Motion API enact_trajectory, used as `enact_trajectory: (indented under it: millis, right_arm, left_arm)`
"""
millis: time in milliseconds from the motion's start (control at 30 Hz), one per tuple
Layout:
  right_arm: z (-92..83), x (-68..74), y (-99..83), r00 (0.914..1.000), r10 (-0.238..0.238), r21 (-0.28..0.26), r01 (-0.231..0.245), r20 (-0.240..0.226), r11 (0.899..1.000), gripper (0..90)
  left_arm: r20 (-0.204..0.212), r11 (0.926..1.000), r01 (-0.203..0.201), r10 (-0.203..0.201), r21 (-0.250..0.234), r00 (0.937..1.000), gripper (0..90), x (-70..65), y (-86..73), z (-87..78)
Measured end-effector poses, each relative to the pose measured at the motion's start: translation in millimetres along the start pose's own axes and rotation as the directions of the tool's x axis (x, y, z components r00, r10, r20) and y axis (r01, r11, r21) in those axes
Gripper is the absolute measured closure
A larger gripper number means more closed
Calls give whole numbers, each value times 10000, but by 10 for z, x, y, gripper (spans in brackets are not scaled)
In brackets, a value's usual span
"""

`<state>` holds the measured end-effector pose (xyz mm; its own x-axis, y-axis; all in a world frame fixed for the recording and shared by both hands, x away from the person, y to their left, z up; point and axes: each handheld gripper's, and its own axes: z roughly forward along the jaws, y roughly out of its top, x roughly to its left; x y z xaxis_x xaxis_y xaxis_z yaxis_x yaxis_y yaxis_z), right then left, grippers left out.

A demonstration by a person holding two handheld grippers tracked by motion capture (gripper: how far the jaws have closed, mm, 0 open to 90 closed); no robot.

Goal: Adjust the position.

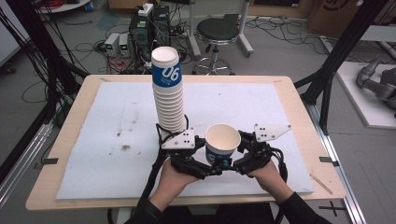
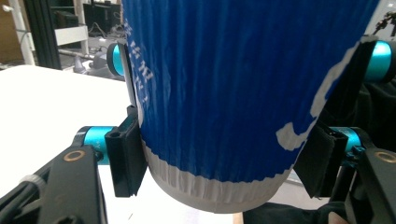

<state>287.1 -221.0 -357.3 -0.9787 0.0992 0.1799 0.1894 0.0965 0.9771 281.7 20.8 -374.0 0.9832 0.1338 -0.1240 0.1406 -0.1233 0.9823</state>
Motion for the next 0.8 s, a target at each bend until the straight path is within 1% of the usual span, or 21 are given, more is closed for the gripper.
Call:
enact_trajectory:
  millis: [167,233,267,367,400,567,800]
  right_arm:
    - [6,-2,-6,10000,-9,124,9,-36,9999,235]
    - [14,-5,0,10000,-62,181,62,-19,9998,200]
    - [14,3,5,10000,-22,256,23,-20,9997,190]
    - [18,24,29,9997,-209,284,206,116,9994,172]
    - [17,32,37,9997,-194,302,189,148,9994,171]
    - [-12,40,61,9996,-208,88,206,169,9997,171]
    - [-47,44,90,9994,-266,-72,267,228,9996,177]
  left_arm:
    - [25,10000,-20,20,20,10000,296,5,-15,3]
    - [57,9999,93,-93,46,9999,297,8,-21,5]
    - [61,10000,75,-75,39,10000,297,14,-29,8]
    - [128,9999,112,-113,77,9999,297,16,-50,24]
    - [167,9999,110,-111,98,9998,297,16,-54,29]
    - [358,9997,178,-184,180,9992,297,21,-80,60]
    - [444,9995,216,-225,221,9988,298,27,-92,76]
